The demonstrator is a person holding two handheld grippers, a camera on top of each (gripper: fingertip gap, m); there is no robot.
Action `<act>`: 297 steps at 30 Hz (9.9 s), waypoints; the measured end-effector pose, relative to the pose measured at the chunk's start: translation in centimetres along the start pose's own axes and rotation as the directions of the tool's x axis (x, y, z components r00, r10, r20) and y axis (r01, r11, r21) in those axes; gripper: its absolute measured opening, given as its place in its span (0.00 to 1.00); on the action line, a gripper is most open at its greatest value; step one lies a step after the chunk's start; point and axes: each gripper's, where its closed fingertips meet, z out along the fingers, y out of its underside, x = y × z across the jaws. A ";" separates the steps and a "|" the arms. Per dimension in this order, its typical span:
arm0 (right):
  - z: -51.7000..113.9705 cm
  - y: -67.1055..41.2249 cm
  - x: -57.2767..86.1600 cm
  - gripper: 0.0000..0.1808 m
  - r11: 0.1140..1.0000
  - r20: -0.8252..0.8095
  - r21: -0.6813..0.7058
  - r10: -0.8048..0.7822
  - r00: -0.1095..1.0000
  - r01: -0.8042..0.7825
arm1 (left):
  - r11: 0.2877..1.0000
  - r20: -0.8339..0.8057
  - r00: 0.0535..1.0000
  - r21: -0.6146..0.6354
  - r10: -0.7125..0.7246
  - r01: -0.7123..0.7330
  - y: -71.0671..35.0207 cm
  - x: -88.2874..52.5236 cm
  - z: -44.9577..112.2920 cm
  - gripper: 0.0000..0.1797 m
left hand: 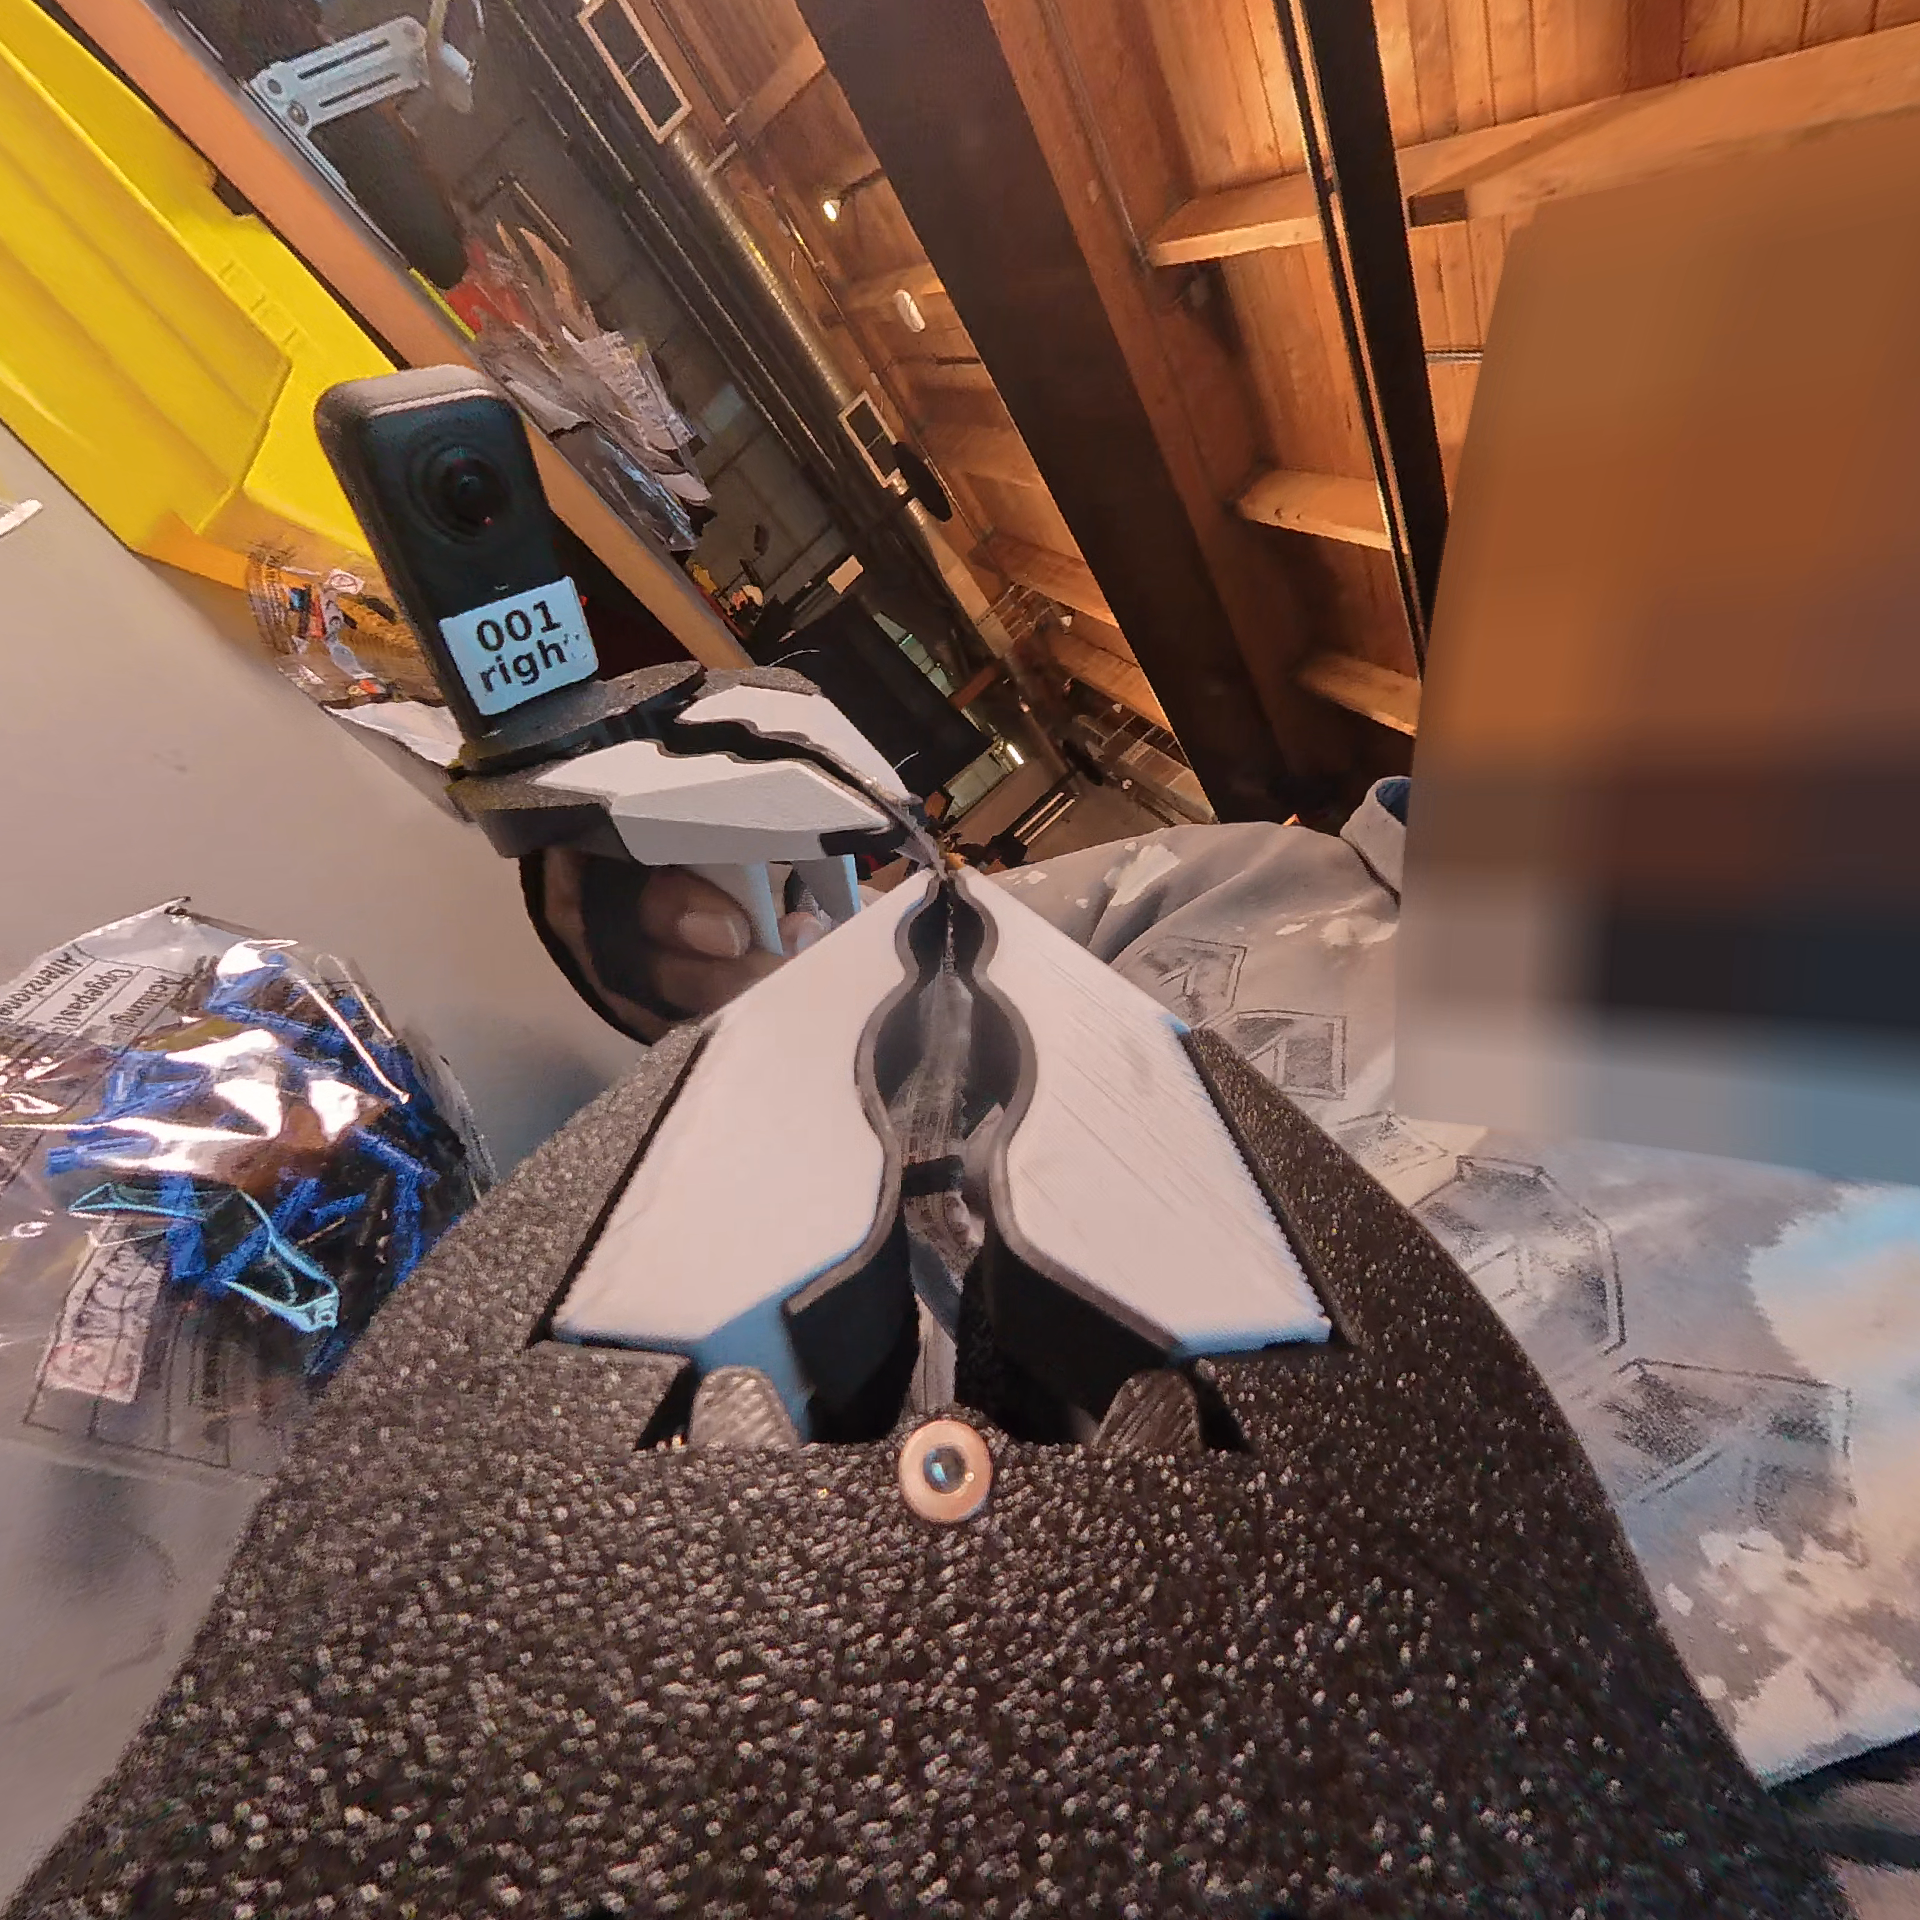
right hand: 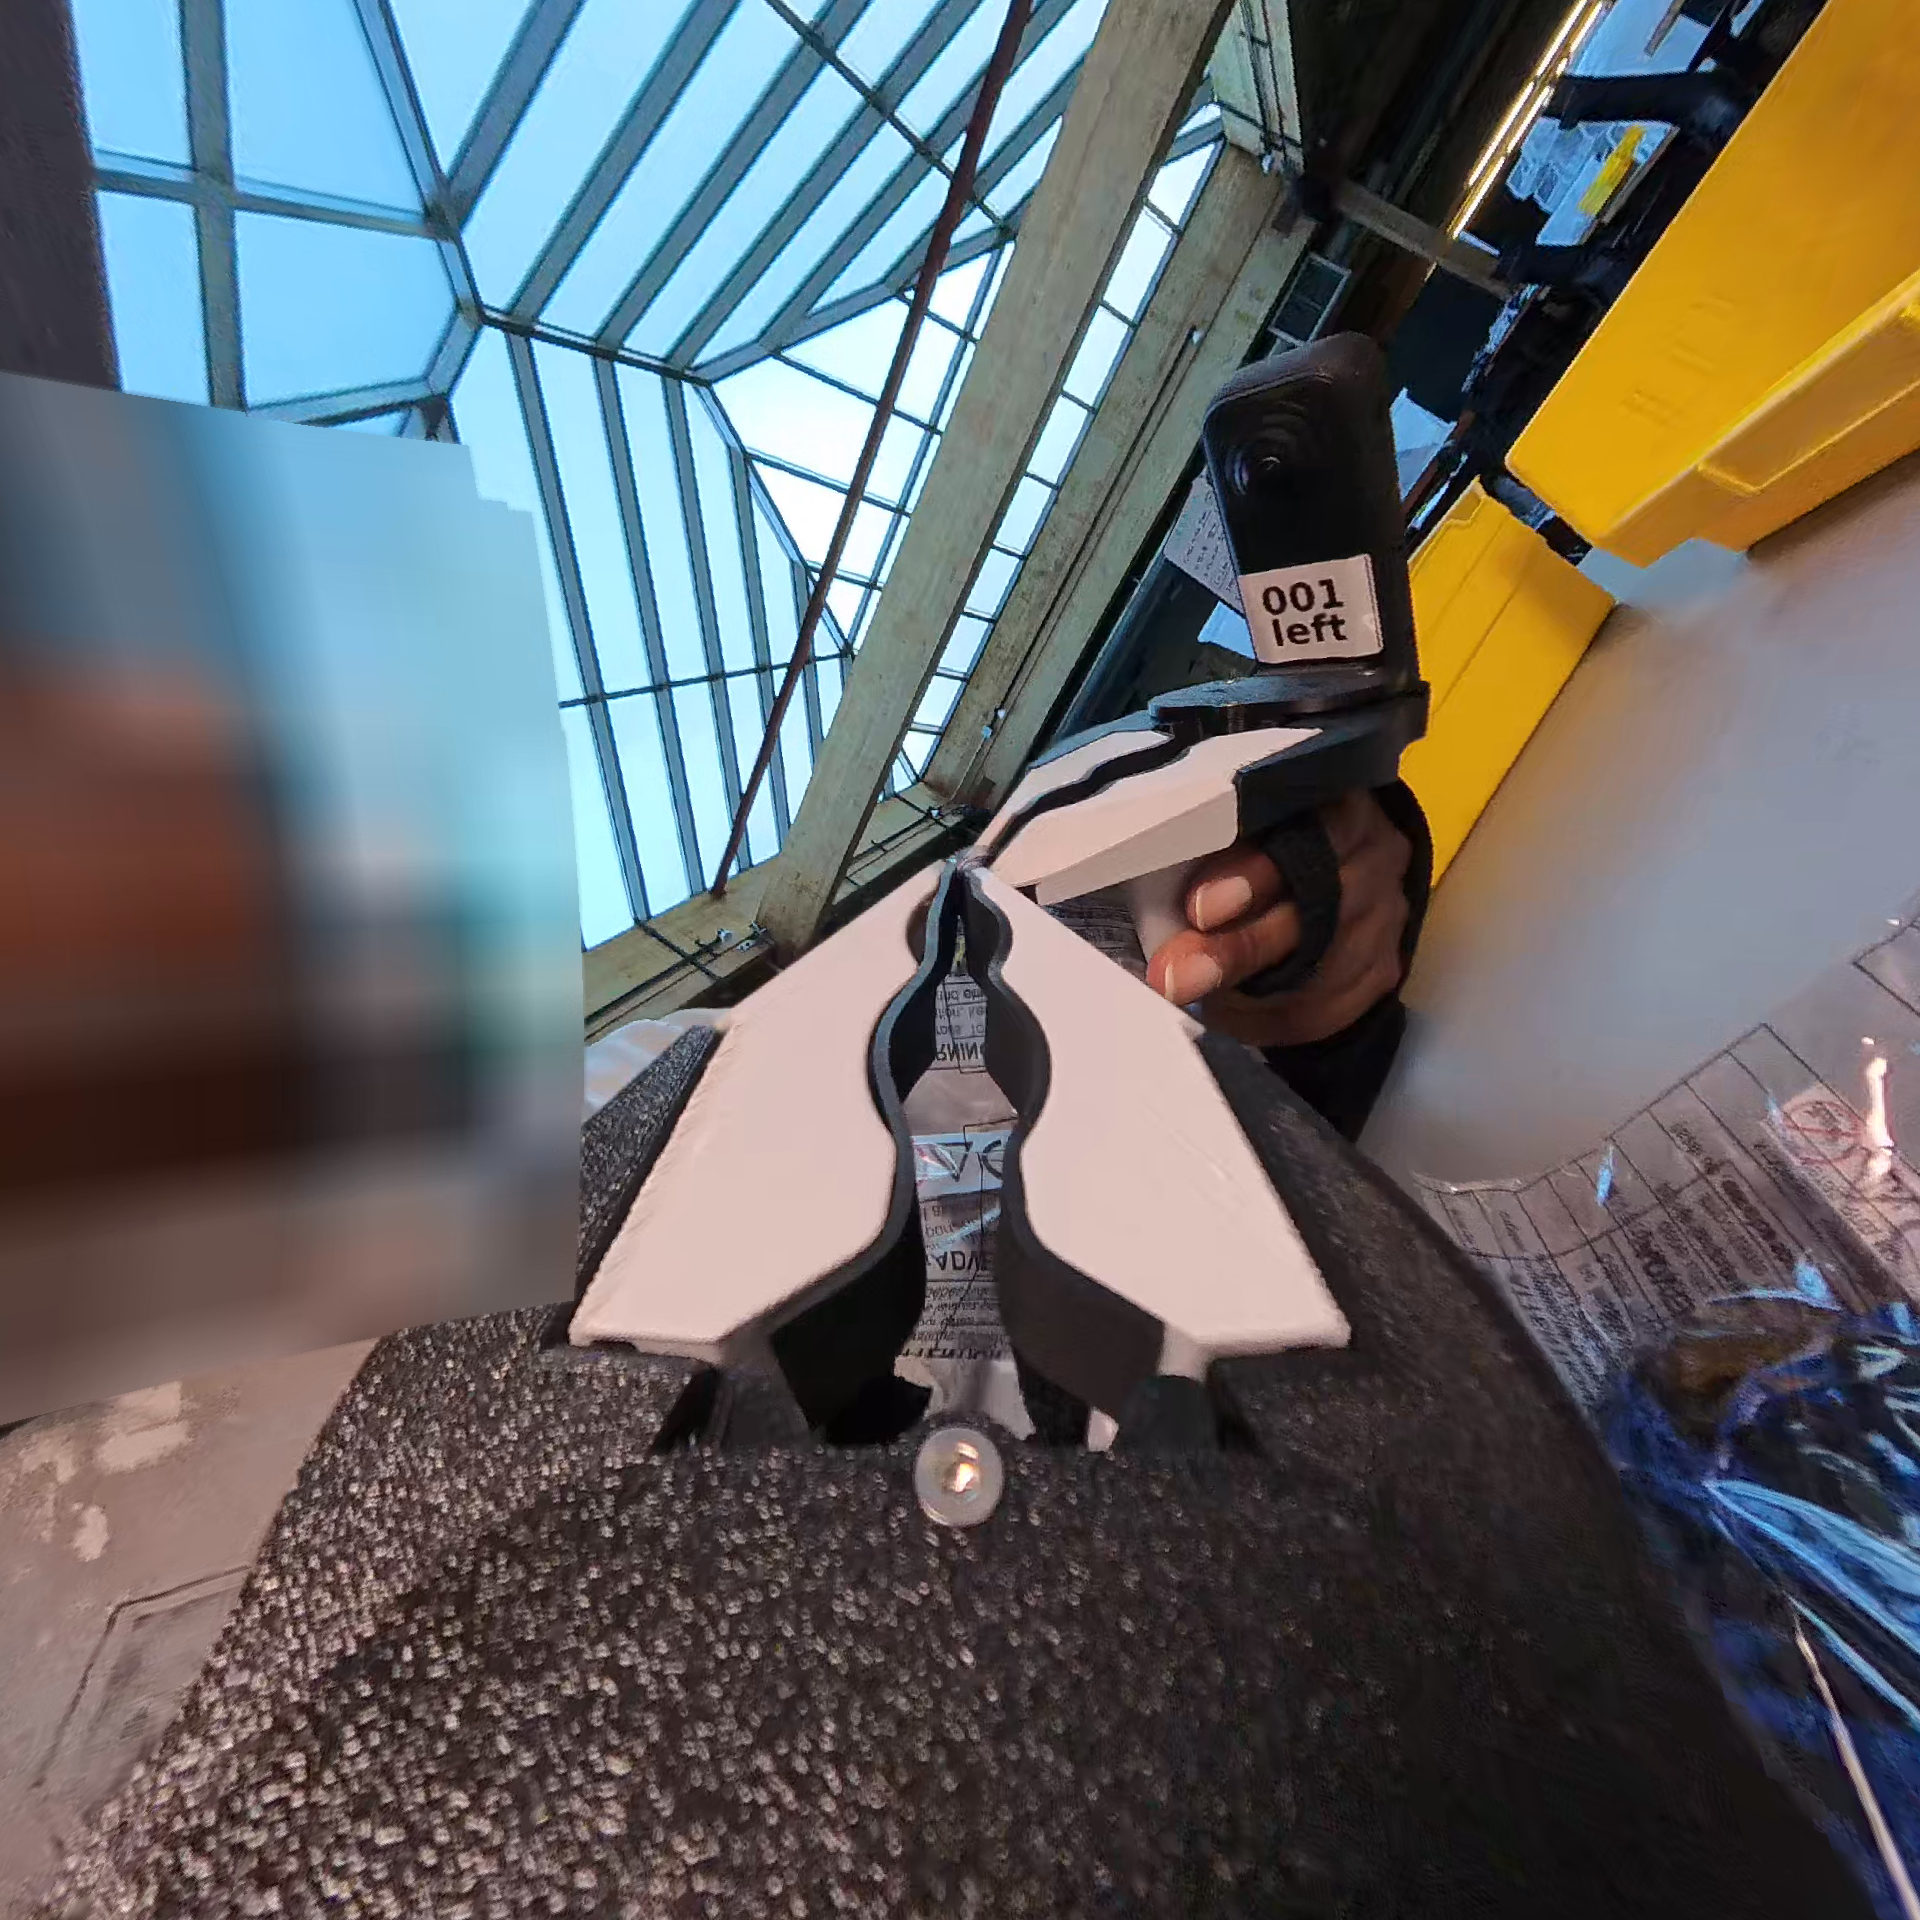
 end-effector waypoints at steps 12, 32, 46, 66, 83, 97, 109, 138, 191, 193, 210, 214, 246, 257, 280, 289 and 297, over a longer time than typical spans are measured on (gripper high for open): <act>-3.1 4.4 3.4 0.04 0.639 -0.104 -0.564 -0.683 0.723 0.523 | 0.925 0.243 0.957 -0.374 0.161 -0.061 5.8 -4.0 0.3 0.00; -4.4 5.4 4.9 0.00 0.509 -0.104 -0.689 -0.774 0.625 0.516 | 0.890 0.321 0.916 -0.449 0.241 -0.077 7.1 -6.0 0.1 0.00; -5.1 5.2 5.4 0.00 0.513 -0.119 -0.696 -0.773 0.623 0.503 | 0.895 0.331 0.885 -0.408 0.327 -0.178 5.7 -6.6 0.2 0.00; -4.6 4.7 4.7 0.00 0.622 -0.121 -0.600 -0.693 0.711 0.504 | 0.874 0.289 0.867 -0.401 0.406 -0.275 5.2 -6.1 0.2 0.01; -4.0 4.0 4.0 0.00 0.481 -0.092 -0.616 -0.830 0.550 0.624 | 0.924 0.283 0.913 -0.330 0.293 -0.194 4.7 -5.5 0.5 0.00; -4.5 5.1 3.3 0.00 -0.162 0.266 -0.819 -0.957 0.115 0.551 | 0.968 0.158 0.983 -0.246 0.093 -0.052 5.3 -5.1 1.4 0.00; -6.1 8.0 2.7 0.00 -0.548 0.633 -0.753 -0.753 0.177 0.363 | 0.927 0.137 0.987 -0.373 0.087 -0.030 7.8 -5.1 3.0 0.00; -6.8 8.0 0.4 0.06 0.070 0.097 -0.880 -0.942 0.322 0.469 | 0.872 0.201 0.932 -0.454 0.301 -0.183 8.0 -3.5 4.3 0.00; -7.6 10.4 0.9 0.00 -0.599 0.630 -0.743 -0.777 0.009 0.299 | 0.908 0.122 0.986 -0.415 0.115 -0.054 10.0 -4.5 5.4 0.00; -7.8 10.9 0.9 0.00 -0.597 0.632 -0.744 -0.775 0.023 0.300 | 0.899 0.125 0.985 -0.434 0.120 -0.055 10.4 -4.7 5.5 0.00; -6.7 6.6 -1.4 0.28 0.443 -0.199 -0.725 -0.867 0.456 0.527 | 0.921 0.139 0.946 -0.306 0.294 -0.242 6.4 -2.2 5.2 0.00; -8.9 5.5 -0.7 0.37 0.542 -0.330 -0.614 -0.837 0.437 0.574 | 0.953 0.084 0.954 -0.128 0.287 -0.275 3.2 -0.1 4.2 0.00; -1.4 -2.3 1.1 0.33 0.517 -0.336 -0.721 -0.843 0.420 0.461 | 0.911 0.660 0.652 -0.125 0.373 -0.394 -3.0 -4.8 -3.9 0.00; -4.0 -6.7 2.6 0.00 0.583 -0.453 -0.519 -0.808 0.377 0.626 | 0.954 0.431 0.881 0.126 0.196 -0.273 -4.3 -2.1 -5.3 0.00; -5.6 -2.8 1.4 0.00 0.748 -0.356 -0.505 -0.635 0.686 0.430 | 0.844 0.620 0.617 -0.145 0.485 -0.517 -5.1 -2.8 -7.5 0.23; -0.7 2.1 0.6 0.00 0.549 -0.188 -0.704 -0.756 0.627 0.451 | 0.694 0.352 0.609 -0.489 0.711 -0.529 1.1 -1.7 0.1 0.06; -1.4 3.2 1.2 0.02 0.567 -0.146 -0.681 -0.725 0.673 0.464 | 0.783 0.324 0.747 -0.474 0.580 -0.403 3.3 -2.3 0.4 0.00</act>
